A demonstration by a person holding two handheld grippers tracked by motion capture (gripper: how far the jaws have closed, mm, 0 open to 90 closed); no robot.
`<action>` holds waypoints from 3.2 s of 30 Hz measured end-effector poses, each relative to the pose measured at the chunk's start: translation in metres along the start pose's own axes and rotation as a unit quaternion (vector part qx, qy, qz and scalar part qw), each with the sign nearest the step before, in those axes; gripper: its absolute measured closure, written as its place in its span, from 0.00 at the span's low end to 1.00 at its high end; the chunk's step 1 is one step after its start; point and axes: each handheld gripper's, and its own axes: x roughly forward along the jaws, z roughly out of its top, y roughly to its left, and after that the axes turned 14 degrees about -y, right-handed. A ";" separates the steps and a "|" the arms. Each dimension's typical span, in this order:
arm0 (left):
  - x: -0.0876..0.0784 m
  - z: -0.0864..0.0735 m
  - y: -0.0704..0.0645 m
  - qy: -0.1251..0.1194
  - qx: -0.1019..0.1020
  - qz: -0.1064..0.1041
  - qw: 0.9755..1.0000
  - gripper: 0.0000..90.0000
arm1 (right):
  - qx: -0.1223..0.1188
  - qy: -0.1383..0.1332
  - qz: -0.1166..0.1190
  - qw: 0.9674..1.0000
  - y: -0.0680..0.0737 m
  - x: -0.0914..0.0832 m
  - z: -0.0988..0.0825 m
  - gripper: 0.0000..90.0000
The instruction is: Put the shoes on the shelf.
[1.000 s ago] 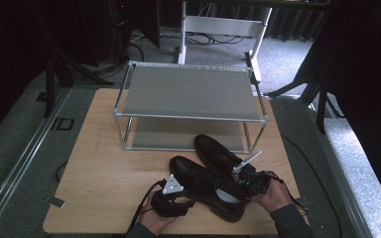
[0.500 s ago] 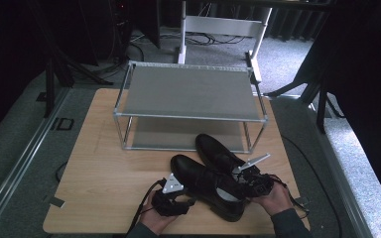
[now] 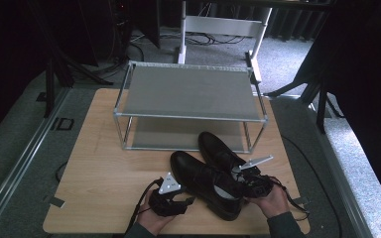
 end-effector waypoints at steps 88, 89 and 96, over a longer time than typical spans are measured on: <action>-0.001 0.029 0.057 -0.010 -0.026 0.081 0.996 0.55 | 0.086 -0.079 -0.039 0.992 -0.003 0.062 0.087 0.89; 0.000 0.029 0.057 -0.010 -0.026 0.081 0.996 0.55 | 0.089 -0.081 -0.041 0.992 -0.003 0.062 0.088 0.89; 0.003 0.034 0.056 -0.012 -0.022 0.080 0.996 0.55 | 0.103 -0.090 -0.048 0.989 -0.004 0.065 0.089 0.89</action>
